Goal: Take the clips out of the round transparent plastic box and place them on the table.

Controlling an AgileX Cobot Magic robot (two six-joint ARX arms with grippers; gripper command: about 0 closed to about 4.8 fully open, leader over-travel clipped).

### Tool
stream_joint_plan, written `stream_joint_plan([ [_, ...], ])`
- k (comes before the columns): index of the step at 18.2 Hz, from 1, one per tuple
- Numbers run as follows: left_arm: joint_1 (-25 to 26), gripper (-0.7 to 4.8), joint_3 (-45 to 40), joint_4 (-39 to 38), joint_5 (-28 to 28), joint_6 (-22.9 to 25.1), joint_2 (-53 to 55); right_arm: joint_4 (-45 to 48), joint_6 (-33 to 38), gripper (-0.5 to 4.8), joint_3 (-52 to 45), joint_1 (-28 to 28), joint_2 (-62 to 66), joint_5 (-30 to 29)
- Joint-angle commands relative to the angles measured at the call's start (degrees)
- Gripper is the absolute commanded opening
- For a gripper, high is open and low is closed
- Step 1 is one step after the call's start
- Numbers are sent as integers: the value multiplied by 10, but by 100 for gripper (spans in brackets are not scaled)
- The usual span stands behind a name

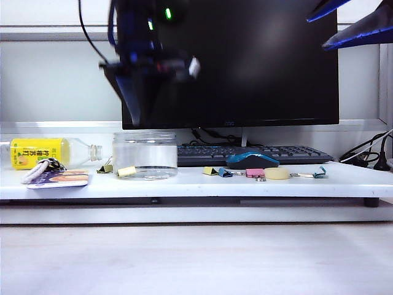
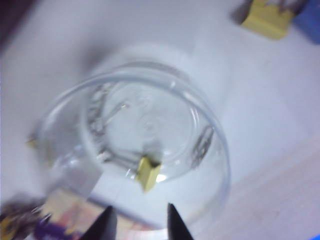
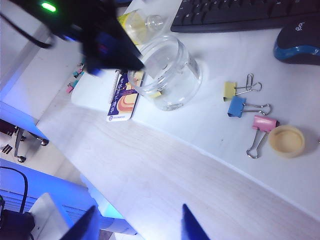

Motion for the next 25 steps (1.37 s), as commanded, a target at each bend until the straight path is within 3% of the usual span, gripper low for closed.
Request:
stream_joint_plan([
  [1,2,143,-4,-6,16,8,-9,10,-2,212,1,0,0,0],
  [4,2,143,-71,-6,8,21,-16,9,-2,212,1,0,-1,-1],
  [6,6,143,-98,-6,-50,22,-19,7,-2,212,1,0,0,-1],
  [12,7,143,-98,-5,-49,31,-19,-1,-3,212,1,0,0,-1],
  [18,6,143,-98,-5,-49,-45,-19,-1,-2,212,1,0,0,-1],
  [25,6,143,-99,27,-20,-70,-11,3,-3,212,1,0,0,0],
])
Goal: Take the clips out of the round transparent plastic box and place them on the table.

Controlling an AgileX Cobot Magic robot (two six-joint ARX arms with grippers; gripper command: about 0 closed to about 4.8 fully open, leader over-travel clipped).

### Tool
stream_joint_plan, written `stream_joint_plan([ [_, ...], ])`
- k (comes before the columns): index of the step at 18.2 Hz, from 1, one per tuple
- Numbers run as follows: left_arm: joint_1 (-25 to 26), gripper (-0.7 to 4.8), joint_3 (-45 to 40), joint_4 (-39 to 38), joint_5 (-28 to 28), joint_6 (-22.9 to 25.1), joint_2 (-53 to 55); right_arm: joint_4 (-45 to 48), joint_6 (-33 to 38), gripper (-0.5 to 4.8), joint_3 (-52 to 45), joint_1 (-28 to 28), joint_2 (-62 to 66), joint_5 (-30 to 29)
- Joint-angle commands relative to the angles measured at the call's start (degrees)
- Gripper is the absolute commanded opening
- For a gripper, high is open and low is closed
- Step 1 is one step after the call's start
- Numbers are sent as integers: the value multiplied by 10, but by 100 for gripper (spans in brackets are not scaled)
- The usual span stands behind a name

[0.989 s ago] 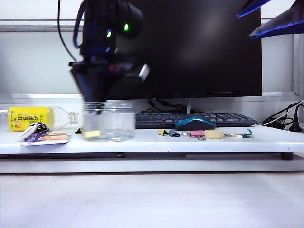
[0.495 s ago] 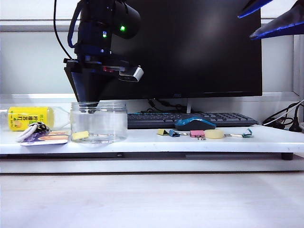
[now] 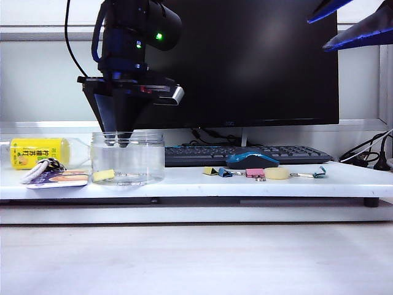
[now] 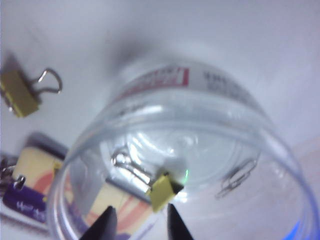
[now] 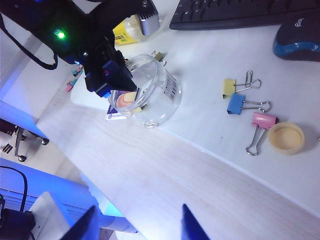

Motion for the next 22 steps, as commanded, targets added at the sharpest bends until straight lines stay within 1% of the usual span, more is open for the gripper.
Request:
stream_joint_plan([
  [1,0,143,2,46,15,-16,6,8,-3,212,1,0,-1,-1],
  [6,-1,142,2,128,68,-31,14,6,-8,212,1,0,-1,0],
  [9,-1,142,2,164,78,-37,14,3,-15,212,1,0,-1,3],
  [13,-1,141,2,231,135,-50,14,0,-17,212,1,0,-1,17],
  [14,-1,118,2,245,148,-52,14,0,-17,212,1,0,-1,21],
  [16,-3,111,3,265,171,-61,14,0,-18,212,1,0,-1,28],
  [18,-5,118,12,254,171,-62,14,0,-18,212,1,0,-1,32],
  [20,-6,124,34,205,170,-61,14,0,-18,212,1,0,-1,32],
  [22,-5,124,59,147,164,-40,14,0,-18,212,1,0,-1,32],
])
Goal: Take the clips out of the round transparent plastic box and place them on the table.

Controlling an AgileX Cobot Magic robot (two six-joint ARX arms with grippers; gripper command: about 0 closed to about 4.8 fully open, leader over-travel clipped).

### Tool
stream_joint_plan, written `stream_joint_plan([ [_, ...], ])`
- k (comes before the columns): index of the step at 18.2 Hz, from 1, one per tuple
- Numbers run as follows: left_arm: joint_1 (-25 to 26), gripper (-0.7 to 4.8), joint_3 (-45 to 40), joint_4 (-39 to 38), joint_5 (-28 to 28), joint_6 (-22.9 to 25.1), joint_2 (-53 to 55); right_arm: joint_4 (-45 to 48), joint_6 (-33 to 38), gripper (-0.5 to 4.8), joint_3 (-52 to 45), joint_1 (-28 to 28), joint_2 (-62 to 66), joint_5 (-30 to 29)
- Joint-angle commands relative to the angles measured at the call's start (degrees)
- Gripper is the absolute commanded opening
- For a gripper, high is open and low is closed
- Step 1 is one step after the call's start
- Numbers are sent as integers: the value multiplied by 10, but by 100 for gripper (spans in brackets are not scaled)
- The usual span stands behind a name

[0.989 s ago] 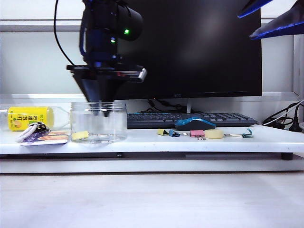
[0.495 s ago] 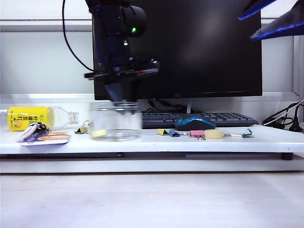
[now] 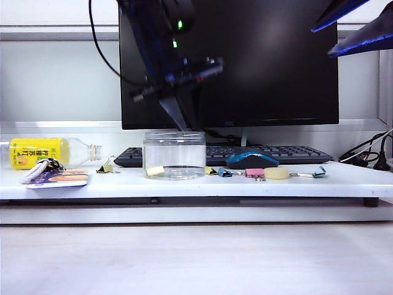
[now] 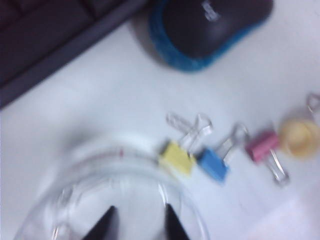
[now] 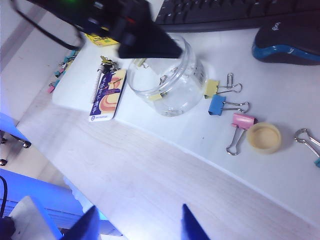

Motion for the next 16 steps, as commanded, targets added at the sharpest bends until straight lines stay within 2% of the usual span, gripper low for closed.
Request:
stream_joint_plan([
  [1,0,124,35,-97,-23,27,-4,6,-2,212,1,0,-1,-1],
  [4,0,124,45,-154,-84,27,-3,8,-2,212,1,0,-1,-1],
  [7,0,124,45,-156,-84,-4,-3,8,-2,212,1,0,-1,-1],
  [16,-3,133,44,-150,-47,-181,28,9,-3,212,1,0,-1,-1],
])
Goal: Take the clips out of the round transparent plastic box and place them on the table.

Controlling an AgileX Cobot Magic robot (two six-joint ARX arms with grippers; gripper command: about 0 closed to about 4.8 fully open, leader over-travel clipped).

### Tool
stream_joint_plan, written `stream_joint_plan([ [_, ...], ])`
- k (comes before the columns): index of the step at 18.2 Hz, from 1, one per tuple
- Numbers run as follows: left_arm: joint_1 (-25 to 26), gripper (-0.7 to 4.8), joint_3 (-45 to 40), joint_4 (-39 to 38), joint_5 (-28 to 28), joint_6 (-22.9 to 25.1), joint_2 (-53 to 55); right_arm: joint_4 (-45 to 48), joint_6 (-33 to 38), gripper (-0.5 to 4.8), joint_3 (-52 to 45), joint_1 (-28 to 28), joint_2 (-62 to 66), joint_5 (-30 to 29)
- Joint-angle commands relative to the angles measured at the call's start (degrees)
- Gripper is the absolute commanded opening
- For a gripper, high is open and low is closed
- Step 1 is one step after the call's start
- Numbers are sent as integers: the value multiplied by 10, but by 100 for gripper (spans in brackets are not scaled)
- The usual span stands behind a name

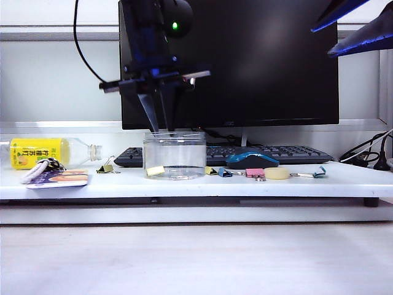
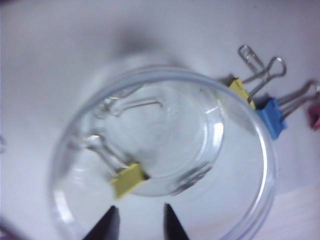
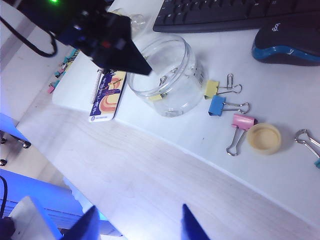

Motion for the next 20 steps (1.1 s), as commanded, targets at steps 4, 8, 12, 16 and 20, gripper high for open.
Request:
stream_joint_plan([
  [4,-2,135,1,-10,1,-56,19,7,-5,212,1,0,-1,-1],
  [8,-1,135,1,-26,-54,-56,21,9,-7,212,1,0,-1,-2],
  [12,-1,135,1,-39,-87,-61,22,10,-11,212,1,0,-1,-1],
  [16,-1,138,0,-56,-89,-71,36,11,-11,212,1,0,-1,1],
  [20,-1,150,0,-64,-88,-88,57,11,-13,212,1,0,-1,3],
])
